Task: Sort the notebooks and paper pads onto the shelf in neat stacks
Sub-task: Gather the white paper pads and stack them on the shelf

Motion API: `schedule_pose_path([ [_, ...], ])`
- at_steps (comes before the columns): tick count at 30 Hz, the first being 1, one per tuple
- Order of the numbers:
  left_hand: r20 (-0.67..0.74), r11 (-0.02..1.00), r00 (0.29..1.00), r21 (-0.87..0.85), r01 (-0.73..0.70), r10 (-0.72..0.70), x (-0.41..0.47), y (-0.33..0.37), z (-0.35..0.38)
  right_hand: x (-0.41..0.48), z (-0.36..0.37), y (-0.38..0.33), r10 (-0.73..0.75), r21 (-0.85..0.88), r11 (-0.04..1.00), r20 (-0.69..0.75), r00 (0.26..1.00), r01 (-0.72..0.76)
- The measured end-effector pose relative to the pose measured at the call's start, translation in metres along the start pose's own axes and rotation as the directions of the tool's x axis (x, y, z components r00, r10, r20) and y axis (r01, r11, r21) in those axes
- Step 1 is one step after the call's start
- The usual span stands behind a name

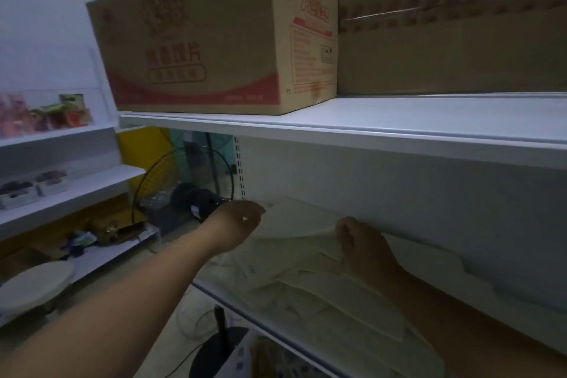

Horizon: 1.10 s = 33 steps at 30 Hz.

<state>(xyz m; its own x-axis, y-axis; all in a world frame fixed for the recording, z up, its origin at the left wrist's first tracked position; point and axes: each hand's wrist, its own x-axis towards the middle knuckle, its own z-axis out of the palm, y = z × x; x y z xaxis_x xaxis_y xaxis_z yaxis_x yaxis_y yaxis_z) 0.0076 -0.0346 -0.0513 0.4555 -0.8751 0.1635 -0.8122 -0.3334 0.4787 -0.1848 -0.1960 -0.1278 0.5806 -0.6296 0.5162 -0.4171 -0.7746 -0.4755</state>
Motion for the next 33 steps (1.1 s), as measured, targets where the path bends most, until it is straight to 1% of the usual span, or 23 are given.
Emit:
schedule_pose_path([
  [1,-0.002,1.000,1.000,-0.017,-0.007,0.007,0.009,-0.003,-0.003,0.005,0.001,-0.001,0.081,0.148,0.986,-0.039,0.996,-0.074],
  [3,0.009,0.997,1.000,-0.083,0.007,-0.007,0.026,-0.012,-0.011,0.018,0.001,-0.006,0.260,0.465,0.865,-0.097,0.961,-0.187],
  [5,0.009,0.945,0.999,-0.322,0.052,-0.052,0.042,-0.023,-0.019,0.030,-0.007,-0.009,0.422,0.664,0.707,-0.117,0.899,-0.245],
  [7,0.063,0.763,0.991,-0.632,0.131,-0.119,0.053,-0.031,-0.021,0.037,-0.021,-0.016,0.526,0.858,0.462,-0.060,0.848,-0.226],
  [8,0.132,0.659,0.984,-0.731,0.176,-0.116,0.057,-0.035,-0.019,0.037,-0.029,-0.020,0.536,0.908,0.358,-0.009,0.844,-0.218],
  [10,0.343,0.519,0.938,-0.795,0.312,-0.039,0.060,-0.036,-0.014,0.033,-0.038,-0.026,0.504,0.952,0.234,0.054,0.862,-0.196],
  [11,0.474,0.487,0.880,-0.775,0.402,0.028,0.059,-0.033,-0.012,0.028,-0.044,-0.029,0.483,0.968,0.189,0.054,0.874,-0.164],
  [13,0.655,0.455,0.731,-0.719,0.526,0.190,0.056,-0.034,-0.008,0.018,-0.049,-0.027,0.453,0.979,0.174,0.012,0.891,-0.102],
  [14,0.679,0.427,0.688,-0.718,0.549,0.257,0.056,-0.036,-0.004,0.011,-0.051,-0.027,0.451,0.979,0.185,-0.005,0.892,-0.088],
  [16,0.693,0.380,0.623,-0.720,0.580,0.362,0.054,-0.040,0.011,0.000,-0.053,-0.032,0.460,0.978,0.185,-0.003,0.888,-0.093],
  [17,0.693,0.380,0.600,-0.720,0.580,0.399,0.052,-0.039,0.019,-0.003,-0.053,-0.036,0.487,0.977,0.191,-0.010,0.873,-0.096],
  [18,0.693,0.395,0.584,-0.721,0.569,0.423,0.049,-0.035,0.027,-0.005,-0.052,-0.040,0.525,0.974,0.204,-0.028,0.851,-0.094],
  [19,0.689,0.406,0.591,-0.725,0.556,0.420,0.047,-0.031,0.032,-0.004,-0.051,-0.044,0.557,0.967,0.236,-0.052,0.829,-0.098],
  [21,0.657,0.423,0.652,-0.750,0.509,0.380,0.046,-0.027,0.034,-0.005,-0.047,-0.044,0.637,0.920,0.353,-0.101,0.764,-0.172],
  [22,0.624,0.416,0.686,-0.774,0.477,0.376,0.049,-0.028,0.032,-0.006,-0.043,-0.043,0.690,0.849,0.453,-0.140,0.711,-0.273],
  [23,0.587,0.410,0.717,-0.799,0.439,0.377,0.052,-0.031,0.030,-0.008,-0.038,-0.041,0.722,0.664,0.594,-0.189,0.666,-0.455],
  [24,0.558,0.400,0.743,-0.817,0.415,0.369,0.056,-0.034,0.026,-0.012,-0.030,-0.035,0.716,0.324,0.693,-0.211,0.665,-0.644],
  [25,0.539,0.396,0.762,-0.827,0.399,0.359,0.059,-0.039,0.023,-0.017,-0.020,-0.031,0.705,-0.020,0.698,-0.158,0.691,-0.716],
  [26,0.525,0.394,0.780,-0.833,0.389,0.341,0.062,-0.044,0.019,-0.022,-0.006,-0.028,0.725,-0.240,0.657,-0.060,0.686,-0.715],
  [27,0.516,0.393,0.788,-0.837,0.380,0.336,0.064,-0.049,0.016,-0.026,0.006,-0.029,0.758,-0.369,0.617,0.040,0.651,-0.695],
  [28,0.514,0.397,0.789,-0.837,0.376,0.336,0.065,-0.055,0.014,-0.030,0.016,-0.030,0.777,-0.444,0.591,0.088,0.623,-0.674],
  [29,0.523,0.406,0.781,-0.831,0.380,0.342,0.067,-0.061,0.012,-0.031,0.024,-0.033,0.779,-0.495,0.577,0.092,0.621,-0.650],
  [33,0.582,0.451,0.722,-0.794,0.407,0.374,0.069,-0.083,0.004,-0.035,0.023,-0.042,0.728,-0.506,0.572,-0.049,0.684,-0.645],
])
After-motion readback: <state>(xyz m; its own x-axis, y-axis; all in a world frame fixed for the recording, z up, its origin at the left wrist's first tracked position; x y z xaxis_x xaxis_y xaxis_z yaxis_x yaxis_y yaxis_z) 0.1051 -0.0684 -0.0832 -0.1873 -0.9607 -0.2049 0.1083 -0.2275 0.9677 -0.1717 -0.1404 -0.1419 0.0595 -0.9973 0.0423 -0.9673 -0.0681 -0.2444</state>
